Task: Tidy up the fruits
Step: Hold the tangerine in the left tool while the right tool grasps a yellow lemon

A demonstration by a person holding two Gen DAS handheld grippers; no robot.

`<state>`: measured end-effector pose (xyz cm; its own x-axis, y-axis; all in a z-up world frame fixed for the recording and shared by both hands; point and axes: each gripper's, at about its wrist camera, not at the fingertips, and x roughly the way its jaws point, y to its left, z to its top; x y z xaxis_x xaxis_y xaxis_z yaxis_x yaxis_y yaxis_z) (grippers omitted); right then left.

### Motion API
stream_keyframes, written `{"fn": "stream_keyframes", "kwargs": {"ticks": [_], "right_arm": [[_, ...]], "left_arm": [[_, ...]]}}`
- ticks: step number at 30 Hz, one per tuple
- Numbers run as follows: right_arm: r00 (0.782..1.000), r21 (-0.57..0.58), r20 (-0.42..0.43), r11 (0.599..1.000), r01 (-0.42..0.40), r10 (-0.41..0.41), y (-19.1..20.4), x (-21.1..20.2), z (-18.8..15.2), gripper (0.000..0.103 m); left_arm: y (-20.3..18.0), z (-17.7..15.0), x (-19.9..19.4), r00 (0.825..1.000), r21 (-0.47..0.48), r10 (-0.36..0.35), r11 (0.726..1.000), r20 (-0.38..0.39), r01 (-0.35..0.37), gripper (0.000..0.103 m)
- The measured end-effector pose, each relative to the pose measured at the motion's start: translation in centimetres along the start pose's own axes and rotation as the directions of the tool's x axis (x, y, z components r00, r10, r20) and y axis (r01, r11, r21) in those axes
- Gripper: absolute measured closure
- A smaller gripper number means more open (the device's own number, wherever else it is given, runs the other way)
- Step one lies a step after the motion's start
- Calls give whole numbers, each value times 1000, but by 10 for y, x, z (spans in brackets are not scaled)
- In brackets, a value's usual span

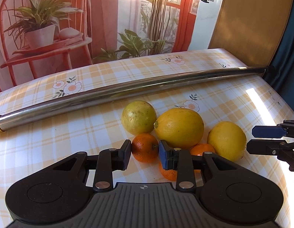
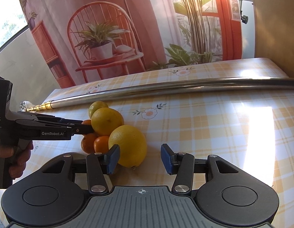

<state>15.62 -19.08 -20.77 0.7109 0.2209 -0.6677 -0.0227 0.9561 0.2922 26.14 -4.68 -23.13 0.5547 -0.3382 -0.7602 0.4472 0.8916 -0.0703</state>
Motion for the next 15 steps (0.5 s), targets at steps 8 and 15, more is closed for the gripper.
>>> {"fn": "stream_keyframes", "kwargs": {"ticks": [8, 15], "right_arm": [[999, -5, -20, 1000, -27, 27, 4, 11, 4, 55], [998, 9, -39, 999, -39, 40, 5, 21, 5, 52]], "left_arm": [[1, -7, -10, 1000, 0, 13, 1000, 8, -13, 71], [7, -16, -20, 1000, -27, 8, 1000, 9, -8, 74]]}}
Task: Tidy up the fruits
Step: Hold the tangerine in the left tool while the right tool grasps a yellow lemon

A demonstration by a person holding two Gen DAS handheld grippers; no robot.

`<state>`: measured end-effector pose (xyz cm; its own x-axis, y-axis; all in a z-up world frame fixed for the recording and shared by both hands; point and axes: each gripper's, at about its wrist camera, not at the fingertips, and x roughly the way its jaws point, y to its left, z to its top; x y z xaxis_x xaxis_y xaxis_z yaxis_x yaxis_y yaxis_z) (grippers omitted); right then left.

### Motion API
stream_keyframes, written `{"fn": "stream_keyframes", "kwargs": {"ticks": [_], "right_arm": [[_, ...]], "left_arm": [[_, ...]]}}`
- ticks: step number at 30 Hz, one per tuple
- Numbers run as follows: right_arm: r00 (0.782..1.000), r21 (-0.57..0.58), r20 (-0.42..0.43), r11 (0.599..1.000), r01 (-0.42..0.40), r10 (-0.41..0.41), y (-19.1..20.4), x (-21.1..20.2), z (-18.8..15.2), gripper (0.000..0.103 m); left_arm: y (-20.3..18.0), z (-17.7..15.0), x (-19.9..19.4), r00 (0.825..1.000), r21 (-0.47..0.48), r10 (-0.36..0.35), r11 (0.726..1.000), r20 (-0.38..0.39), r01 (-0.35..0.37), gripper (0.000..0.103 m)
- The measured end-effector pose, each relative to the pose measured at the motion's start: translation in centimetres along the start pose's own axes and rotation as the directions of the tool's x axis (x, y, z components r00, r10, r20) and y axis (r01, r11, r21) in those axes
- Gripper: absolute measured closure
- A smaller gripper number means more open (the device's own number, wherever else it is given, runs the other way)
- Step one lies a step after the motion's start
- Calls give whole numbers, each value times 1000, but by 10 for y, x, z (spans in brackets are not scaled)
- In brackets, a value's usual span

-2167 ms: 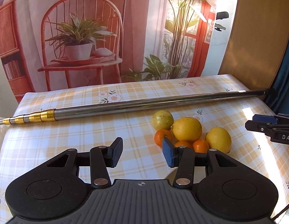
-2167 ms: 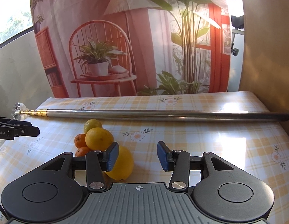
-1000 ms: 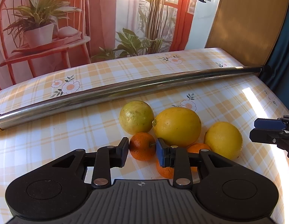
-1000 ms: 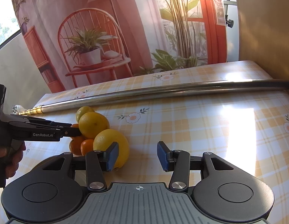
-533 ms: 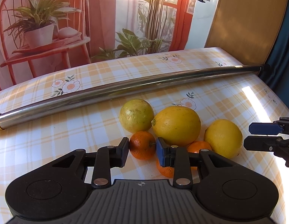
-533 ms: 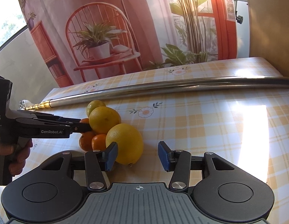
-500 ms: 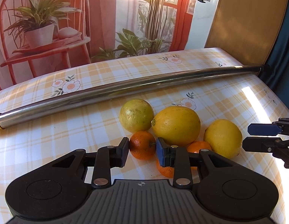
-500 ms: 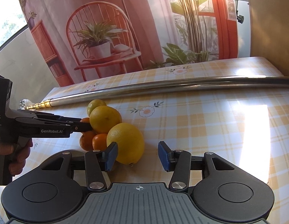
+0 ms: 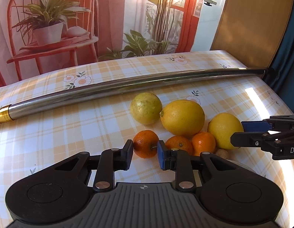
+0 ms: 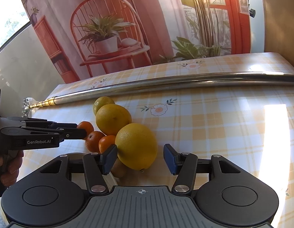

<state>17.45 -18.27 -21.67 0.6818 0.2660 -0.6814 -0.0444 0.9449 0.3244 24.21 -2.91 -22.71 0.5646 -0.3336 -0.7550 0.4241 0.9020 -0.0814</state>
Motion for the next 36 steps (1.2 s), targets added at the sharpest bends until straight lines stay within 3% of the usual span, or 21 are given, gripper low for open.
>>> {"fn": "stream_keyframes", "kwargs": {"ticks": [7, 12, 20, 27, 36], "right_arm": [[999, 42, -11, 999, -32, 32, -2, 11, 1, 54], [999, -21, 23, 999, 40, -40, 1, 6, 1, 56], [992, -18, 43, 993, 118, -117, -13, 0, 3, 55], [992, -14, 39, 993, 119, -119, -13, 0, 4, 55], [993, 3, 38, 993, 116, -116, -14, -3, 5, 54]], "left_arm": [[3, -1, 1, 1000, -23, -1, 1000, -1, 1, 74], [2, -1, 2, 1000, -18, -3, 1000, -3, 3, 74], [6, 0, 6, 1000, -51, -17, 999, -1, 16, 71], [8, 7, 15, 1000, -80, -13, 997, 3, 13, 69], [2, 10, 19, 1000, -44, 14, 999, 18, -13, 62]]}}
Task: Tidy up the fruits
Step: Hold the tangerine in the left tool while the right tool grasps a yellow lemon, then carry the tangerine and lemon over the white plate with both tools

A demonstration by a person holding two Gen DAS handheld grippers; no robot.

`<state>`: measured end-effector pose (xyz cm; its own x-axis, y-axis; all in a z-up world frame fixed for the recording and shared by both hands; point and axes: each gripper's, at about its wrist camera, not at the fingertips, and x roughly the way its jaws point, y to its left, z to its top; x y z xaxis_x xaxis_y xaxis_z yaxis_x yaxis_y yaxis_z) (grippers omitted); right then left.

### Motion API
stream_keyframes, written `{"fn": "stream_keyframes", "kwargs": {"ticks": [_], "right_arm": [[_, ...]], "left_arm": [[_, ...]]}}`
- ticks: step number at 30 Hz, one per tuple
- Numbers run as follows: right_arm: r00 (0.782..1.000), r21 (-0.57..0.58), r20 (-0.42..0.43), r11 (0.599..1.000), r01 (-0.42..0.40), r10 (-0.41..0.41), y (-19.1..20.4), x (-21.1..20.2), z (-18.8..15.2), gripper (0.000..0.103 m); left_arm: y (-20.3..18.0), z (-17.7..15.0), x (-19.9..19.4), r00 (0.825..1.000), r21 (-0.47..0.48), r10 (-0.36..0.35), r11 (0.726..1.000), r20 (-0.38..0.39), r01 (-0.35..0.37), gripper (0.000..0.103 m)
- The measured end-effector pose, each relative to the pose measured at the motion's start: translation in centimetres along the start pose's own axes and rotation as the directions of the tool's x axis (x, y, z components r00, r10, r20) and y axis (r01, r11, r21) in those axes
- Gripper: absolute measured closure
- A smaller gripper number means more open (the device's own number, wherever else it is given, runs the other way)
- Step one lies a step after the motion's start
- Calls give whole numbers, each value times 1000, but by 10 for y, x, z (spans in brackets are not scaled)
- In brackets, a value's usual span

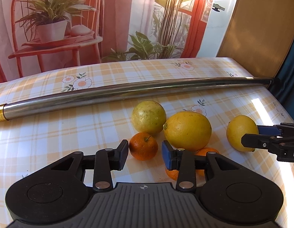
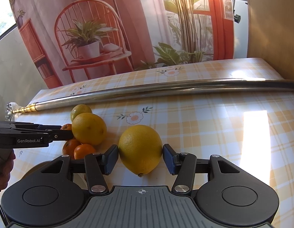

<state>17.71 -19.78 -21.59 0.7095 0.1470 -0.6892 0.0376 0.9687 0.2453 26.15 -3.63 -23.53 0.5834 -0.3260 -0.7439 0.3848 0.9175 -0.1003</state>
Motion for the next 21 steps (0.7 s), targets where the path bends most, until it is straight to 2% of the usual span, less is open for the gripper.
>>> {"fn": "stream_keyframes", "kwargs": {"ticks": [9, 21], "right_arm": [[1000, -13, 28, 1000, -1, 1, 4, -13, 5, 54], [999, -63, 49, 998, -18, 21, 23, -23, 15, 55]], "left_arm": [[4, -2, 1, 1000, -11, 8, 1000, -2, -8, 68], [-1, -13, -51, 996, 23, 6, 1000, 85, -8, 68]]}}
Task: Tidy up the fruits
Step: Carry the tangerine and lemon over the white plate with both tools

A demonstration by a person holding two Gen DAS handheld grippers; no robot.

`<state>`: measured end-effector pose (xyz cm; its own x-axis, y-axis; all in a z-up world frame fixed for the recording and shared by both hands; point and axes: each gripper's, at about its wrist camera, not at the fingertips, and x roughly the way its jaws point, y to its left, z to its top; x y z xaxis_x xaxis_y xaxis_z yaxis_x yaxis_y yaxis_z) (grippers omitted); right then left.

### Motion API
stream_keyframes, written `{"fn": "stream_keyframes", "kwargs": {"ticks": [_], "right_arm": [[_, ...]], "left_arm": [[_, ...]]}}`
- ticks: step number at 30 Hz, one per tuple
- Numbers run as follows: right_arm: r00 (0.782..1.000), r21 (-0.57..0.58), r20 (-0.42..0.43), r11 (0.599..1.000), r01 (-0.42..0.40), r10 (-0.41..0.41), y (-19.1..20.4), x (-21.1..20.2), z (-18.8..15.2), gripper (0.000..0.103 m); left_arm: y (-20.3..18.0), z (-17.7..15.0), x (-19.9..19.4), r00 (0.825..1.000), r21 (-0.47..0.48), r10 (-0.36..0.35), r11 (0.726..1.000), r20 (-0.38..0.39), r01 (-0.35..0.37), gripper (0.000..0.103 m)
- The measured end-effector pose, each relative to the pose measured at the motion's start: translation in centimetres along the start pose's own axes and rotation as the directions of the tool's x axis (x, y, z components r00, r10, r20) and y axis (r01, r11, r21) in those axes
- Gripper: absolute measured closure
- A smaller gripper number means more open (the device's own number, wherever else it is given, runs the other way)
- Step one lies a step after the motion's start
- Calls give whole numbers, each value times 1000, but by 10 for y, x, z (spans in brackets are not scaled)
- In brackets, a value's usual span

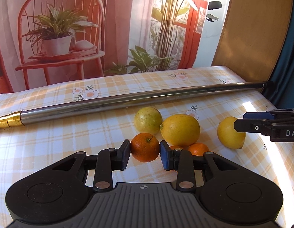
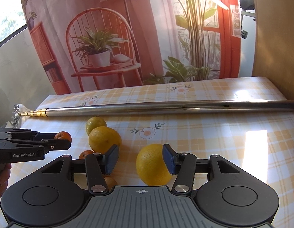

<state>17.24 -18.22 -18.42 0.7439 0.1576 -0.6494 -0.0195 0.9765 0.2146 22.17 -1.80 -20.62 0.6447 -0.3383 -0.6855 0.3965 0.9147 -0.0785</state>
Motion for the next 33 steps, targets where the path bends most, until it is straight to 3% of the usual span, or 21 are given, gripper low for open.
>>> {"fn": "stream_keyframes", "kwargs": {"ticks": [13, 33], "right_arm": [[993, -38, -69, 995, -97, 94, 27, 18, 5, 59], [962, 22, -216, 986, -165, 166, 37, 63, -2, 67]], "left_arm": [[-6, -21, -52, 998, -29, -11, 999, 64, 13, 68], [-4, -37, -59, 999, -66, -1, 998, 54, 4, 68]]}}
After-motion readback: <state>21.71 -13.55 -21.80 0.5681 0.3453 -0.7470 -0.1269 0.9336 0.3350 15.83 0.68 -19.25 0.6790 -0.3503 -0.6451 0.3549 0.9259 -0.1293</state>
